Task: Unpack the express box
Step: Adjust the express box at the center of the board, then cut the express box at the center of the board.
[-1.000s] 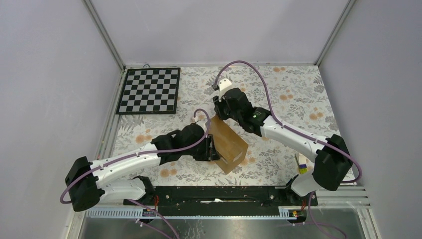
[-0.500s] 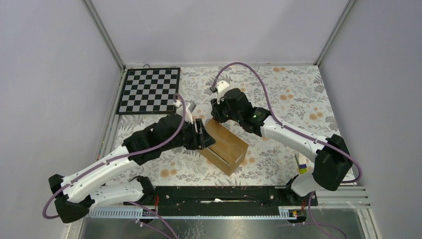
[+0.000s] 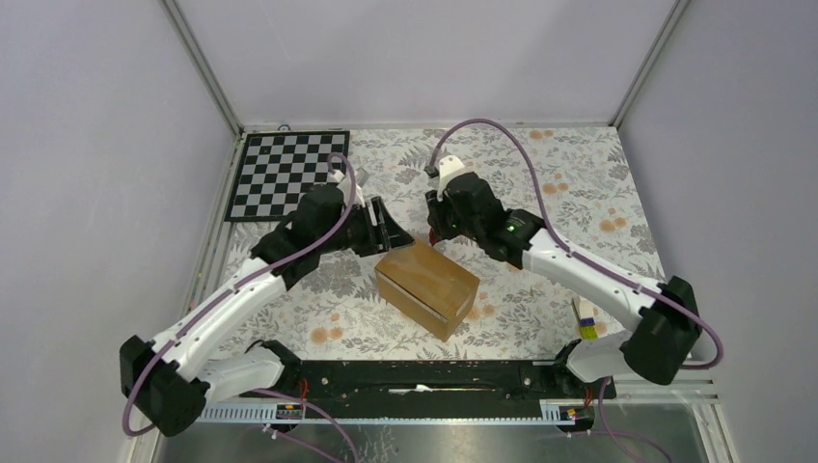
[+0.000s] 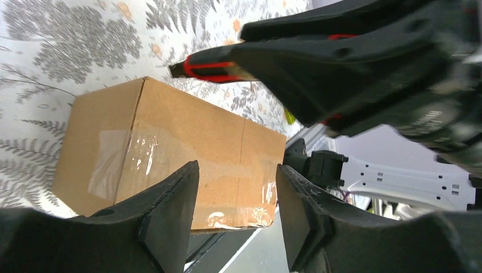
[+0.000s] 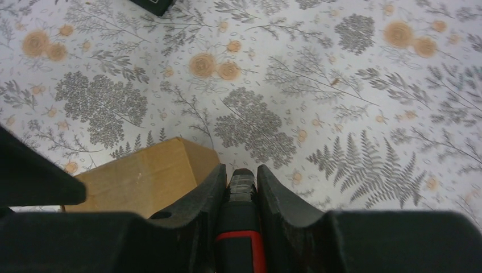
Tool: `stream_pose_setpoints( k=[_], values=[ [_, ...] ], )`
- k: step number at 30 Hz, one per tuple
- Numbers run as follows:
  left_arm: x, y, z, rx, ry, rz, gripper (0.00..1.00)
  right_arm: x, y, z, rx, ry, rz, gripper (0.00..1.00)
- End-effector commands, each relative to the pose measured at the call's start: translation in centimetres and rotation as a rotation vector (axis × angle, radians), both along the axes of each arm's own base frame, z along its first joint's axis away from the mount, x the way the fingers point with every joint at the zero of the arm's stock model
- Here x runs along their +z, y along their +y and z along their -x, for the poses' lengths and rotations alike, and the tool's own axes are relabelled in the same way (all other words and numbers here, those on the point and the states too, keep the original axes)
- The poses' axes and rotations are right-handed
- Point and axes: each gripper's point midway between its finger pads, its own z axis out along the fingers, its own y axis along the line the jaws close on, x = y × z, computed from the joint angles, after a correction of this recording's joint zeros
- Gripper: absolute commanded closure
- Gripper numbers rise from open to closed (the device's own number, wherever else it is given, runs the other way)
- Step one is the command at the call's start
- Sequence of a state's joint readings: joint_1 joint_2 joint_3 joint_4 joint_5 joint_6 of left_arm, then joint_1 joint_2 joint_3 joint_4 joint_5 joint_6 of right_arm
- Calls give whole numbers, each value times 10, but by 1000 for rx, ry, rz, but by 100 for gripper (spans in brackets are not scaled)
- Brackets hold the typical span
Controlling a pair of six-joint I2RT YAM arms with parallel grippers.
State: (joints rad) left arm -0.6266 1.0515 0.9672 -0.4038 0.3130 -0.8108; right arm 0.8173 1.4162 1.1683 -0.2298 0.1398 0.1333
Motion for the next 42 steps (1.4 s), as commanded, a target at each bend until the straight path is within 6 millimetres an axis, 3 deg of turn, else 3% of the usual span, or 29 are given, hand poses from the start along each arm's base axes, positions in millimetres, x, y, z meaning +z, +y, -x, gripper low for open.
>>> stream_pose_setpoints(
  k=[1,7,15,24,29,33,37,40,42],
  values=[
    [9,-27,5,-155,-16,144,45,22,-32,6,-114,-38,11,100],
    [9,-39,0,-192,-7,203,41,10,-61,27,-182,-17,52,100],
    [2,-49,-9,-203,29,228,41,5,-66,58,-153,15,72,100],
    [-29,-50,-12,-203,91,204,40,25,-63,82,-92,67,-14,100],
    [-36,-49,-12,-203,104,195,40,31,-58,95,-27,106,-43,100],
    [-40,-49,-13,-206,111,186,40,32,-74,91,-89,85,7,100],
    [-39,-49,-12,-211,111,182,39,64,-95,82,-167,-11,10,100],
    [-30,-50,-11,-232,96,189,38,102,-87,87,-106,-59,-86,100],
    [-16,-51,-11,-248,74,204,38,117,-74,93,-42,-64,-147,100]
  ],
)
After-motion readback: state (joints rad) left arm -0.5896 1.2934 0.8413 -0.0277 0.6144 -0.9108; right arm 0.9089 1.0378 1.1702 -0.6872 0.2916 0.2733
